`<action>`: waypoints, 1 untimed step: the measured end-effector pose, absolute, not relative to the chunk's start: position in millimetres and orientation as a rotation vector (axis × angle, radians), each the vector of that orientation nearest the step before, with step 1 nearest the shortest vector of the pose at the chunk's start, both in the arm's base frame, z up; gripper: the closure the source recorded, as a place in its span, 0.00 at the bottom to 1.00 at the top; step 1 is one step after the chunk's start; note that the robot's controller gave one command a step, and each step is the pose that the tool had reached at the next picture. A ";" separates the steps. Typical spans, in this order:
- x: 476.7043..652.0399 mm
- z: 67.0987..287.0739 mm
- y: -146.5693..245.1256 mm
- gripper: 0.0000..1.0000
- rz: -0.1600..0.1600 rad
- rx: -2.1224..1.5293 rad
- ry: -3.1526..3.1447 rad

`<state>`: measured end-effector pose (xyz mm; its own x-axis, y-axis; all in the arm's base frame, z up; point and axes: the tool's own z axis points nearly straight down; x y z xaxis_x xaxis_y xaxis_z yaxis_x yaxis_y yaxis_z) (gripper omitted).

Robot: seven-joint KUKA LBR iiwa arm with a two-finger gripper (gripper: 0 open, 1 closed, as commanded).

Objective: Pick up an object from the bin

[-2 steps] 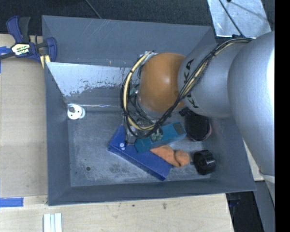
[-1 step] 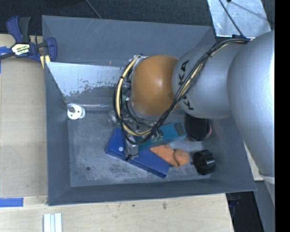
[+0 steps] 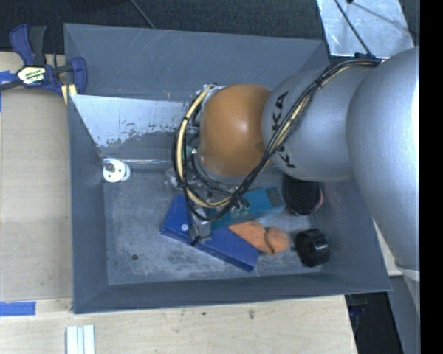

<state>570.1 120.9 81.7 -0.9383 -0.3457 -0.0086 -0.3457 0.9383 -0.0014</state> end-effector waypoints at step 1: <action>539.4 75.2 133.0 1.00 0.004 -0.883 2.991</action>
Offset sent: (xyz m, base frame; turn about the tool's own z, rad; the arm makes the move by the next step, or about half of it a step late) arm 0.0000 0.0000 0.0000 0.0000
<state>539.4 133.0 75.2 -0.8396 -0.5427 -0.0225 -0.5428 0.8399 -0.0041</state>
